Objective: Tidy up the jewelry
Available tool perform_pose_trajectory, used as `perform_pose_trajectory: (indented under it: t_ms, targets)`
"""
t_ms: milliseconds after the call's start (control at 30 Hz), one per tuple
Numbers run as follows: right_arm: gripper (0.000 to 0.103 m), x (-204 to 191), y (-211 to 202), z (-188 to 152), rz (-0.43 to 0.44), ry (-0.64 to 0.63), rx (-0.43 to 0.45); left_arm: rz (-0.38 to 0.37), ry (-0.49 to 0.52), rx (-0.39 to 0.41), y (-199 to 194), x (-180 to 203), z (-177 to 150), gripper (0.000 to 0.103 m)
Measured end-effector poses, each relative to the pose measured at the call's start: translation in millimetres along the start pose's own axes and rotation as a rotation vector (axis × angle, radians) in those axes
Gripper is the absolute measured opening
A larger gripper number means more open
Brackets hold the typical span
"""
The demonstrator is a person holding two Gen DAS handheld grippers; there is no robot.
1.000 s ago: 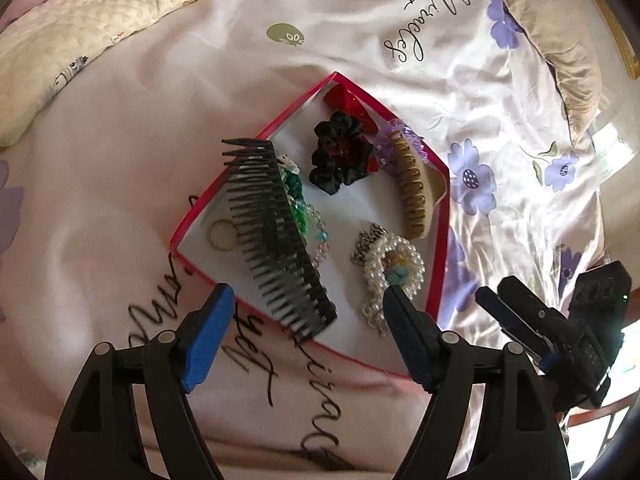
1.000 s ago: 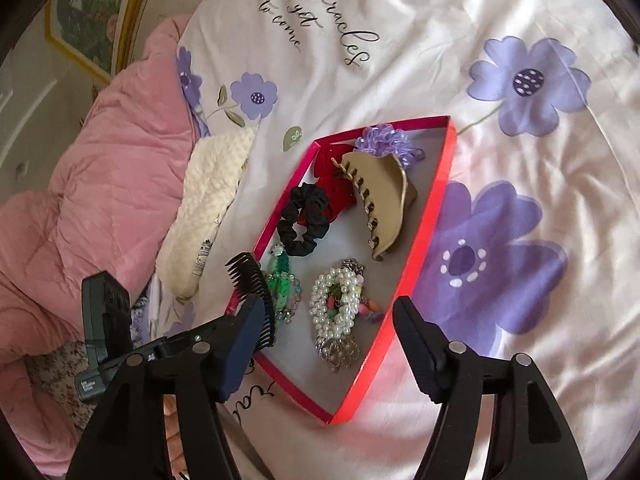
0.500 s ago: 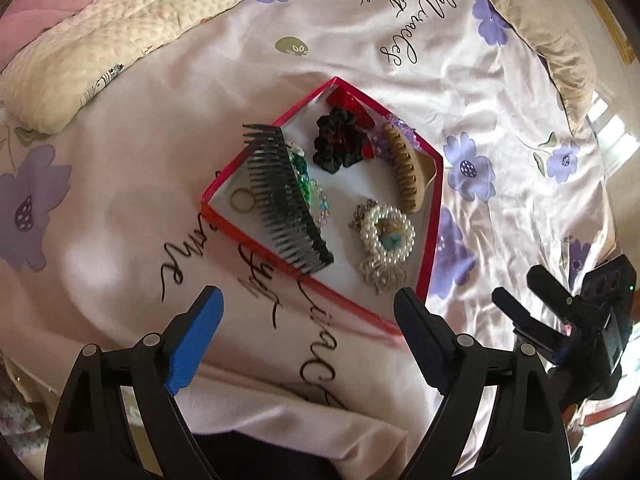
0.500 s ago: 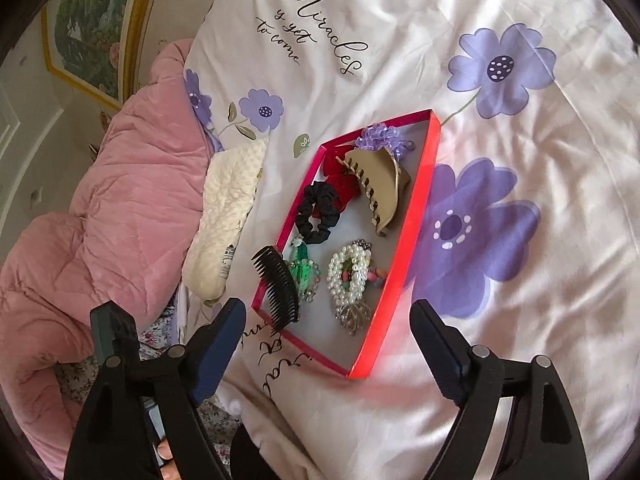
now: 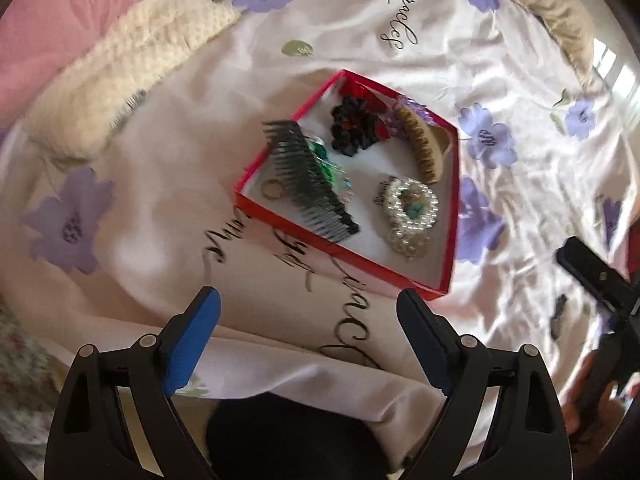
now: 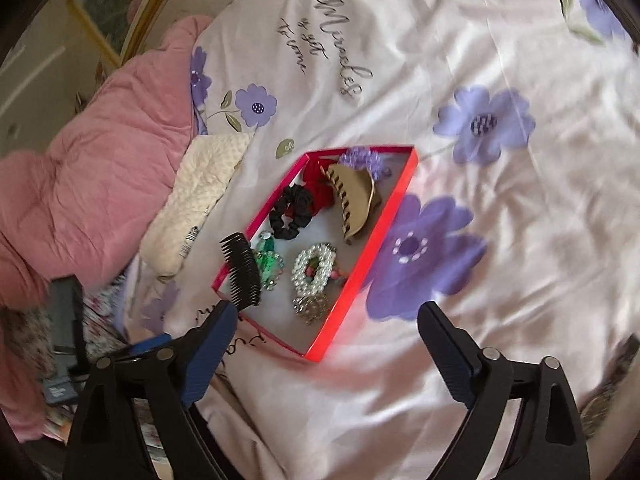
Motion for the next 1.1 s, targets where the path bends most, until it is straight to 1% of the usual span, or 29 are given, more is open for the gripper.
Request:
perform_pose_trajectory:
  t_ms: [67, 233, 333, 400, 467, 500, 600, 700, 933, 1100]
  targets:
    - [0.097, -4, -3, 2, -0.028, -0.038, 0.012, 0.044, 0.016, 0.012, -6, -4, 5, 0.094]
    - [0.099, -23, -5, 6, -0.084, -0.144, 0.014, 0.072, 0.054, 0.048, -17, -5, 21, 0.096]
    - [0.099, -31, -4, 10, -0.098, -0.181, 0.003, 0.110, 0.089, 0.070, -26, -3, 32, 0.098]
    - [0.099, -37, -2, 16, -0.089, -0.191, -0.016, 0.151, 0.119, 0.093, -33, -4, 41, 0.102]
    - [0.101, -44, 2, 20, -0.073, -0.194, -0.060, 0.185, 0.150, 0.103, -37, -4, 48, 0.103]
    - [0.101, -46, 5, 21, -0.079, -0.201, -0.075, 0.195, 0.167, 0.105, -37, -3, 51, 0.103]
    - [0.101, -55, 11, 25, -0.088, -0.246, -0.101, 0.208, 0.180, 0.098, -32, -4, 56, 0.103]
    - [0.101, -58, 22, 22, -0.108, -0.272, -0.124, 0.214, 0.170, 0.082, -23, -7, 57, 0.103]
    - [0.101, -47, 47, 8, -0.113, -0.226, -0.156, 0.214, 0.128, 0.057, -2, -15, 52, 0.103]
    - [0.101, -41, 57, 6, -0.122, -0.210, -0.164, 0.201, 0.111, 0.053, 5, -16, 49, 0.103]
Point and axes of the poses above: each gripper's, at about its wrist camera, not at the fingertips, and y roughly the way its jaws point, x to its right, z to its top, the point moved 9 cm from there along y, roughly the way its jaws point, and after that the axes turned 10 degrees about y, right-handed, at the moved point
